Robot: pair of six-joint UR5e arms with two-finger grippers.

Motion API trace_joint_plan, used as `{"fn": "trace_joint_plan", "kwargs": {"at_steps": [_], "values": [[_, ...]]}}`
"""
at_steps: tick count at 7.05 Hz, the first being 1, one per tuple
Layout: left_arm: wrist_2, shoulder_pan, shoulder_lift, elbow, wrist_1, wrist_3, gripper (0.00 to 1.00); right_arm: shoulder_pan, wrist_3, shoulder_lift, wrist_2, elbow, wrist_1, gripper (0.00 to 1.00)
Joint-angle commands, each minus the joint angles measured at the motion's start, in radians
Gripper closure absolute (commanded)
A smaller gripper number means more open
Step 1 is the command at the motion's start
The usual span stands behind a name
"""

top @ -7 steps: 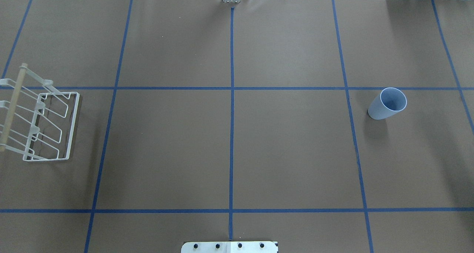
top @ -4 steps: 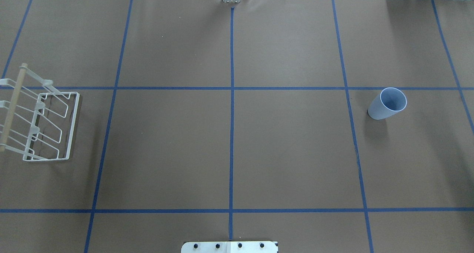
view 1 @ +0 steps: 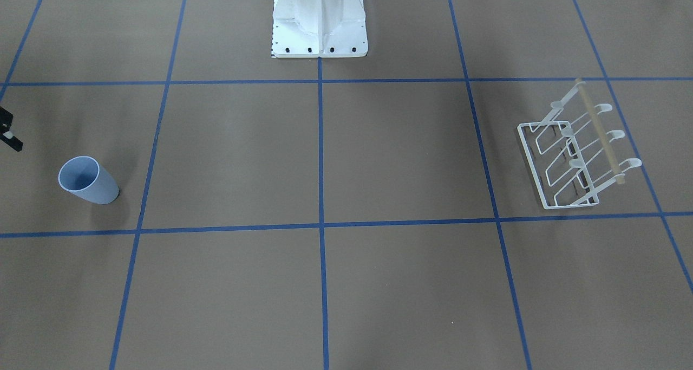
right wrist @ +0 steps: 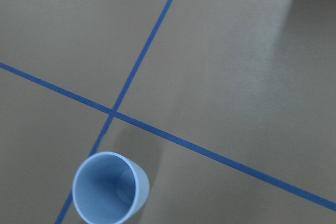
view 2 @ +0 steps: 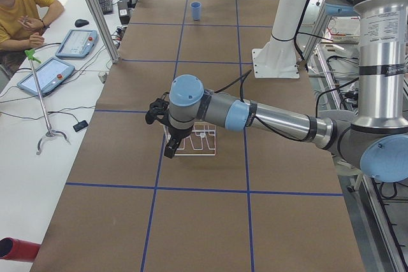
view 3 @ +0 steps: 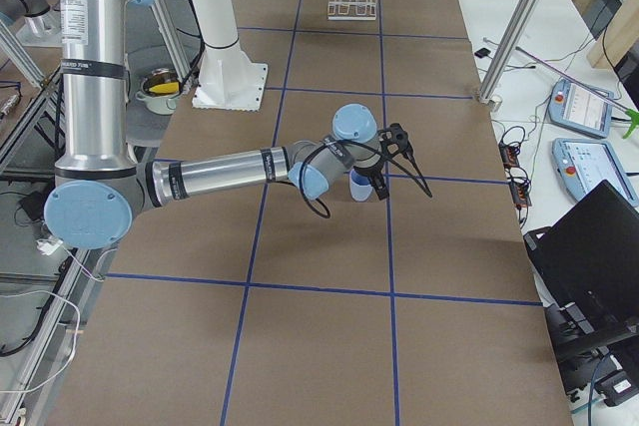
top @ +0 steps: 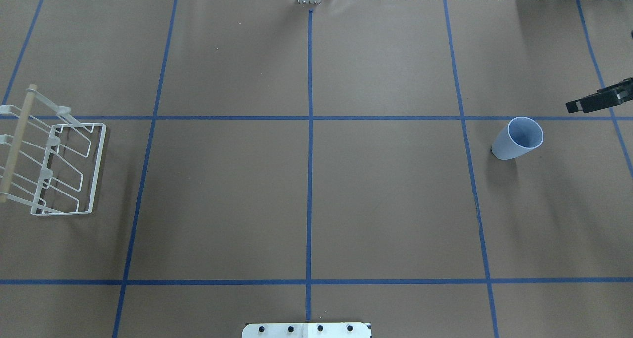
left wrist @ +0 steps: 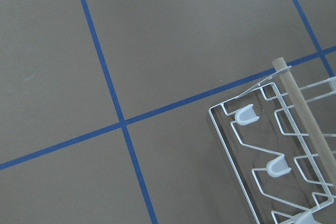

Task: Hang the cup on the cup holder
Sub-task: 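Lower the right gripper into the light blue cup's mouth and grip its rim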

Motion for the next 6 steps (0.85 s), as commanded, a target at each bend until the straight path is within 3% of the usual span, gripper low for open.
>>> {"fn": "trace_joint_plan", "kwargs": {"at_steps": [1,3,5,6], "values": [[0.000,0.001,0.001,0.000,-0.002,0.000,0.01,-0.111,0.022,0.058,-0.134,0.007,-0.144,0.01],[0.000,0.001,0.001,0.000,-0.002,0.000,0.01,-0.145,0.011,0.058,-0.184,-0.025,-0.153,0.05],[0.000,0.001,0.008,0.000,-0.002,0.000,0.01,-0.179,0.010,0.069,-0.185,-0.062,-0.150,0.17],[-0.002,-0.001,0.008,-0.002,-0.004,0.000,0.01,-0.192,0.010,0.069,-0.175,-0.064,-0.152,0.39]]}}
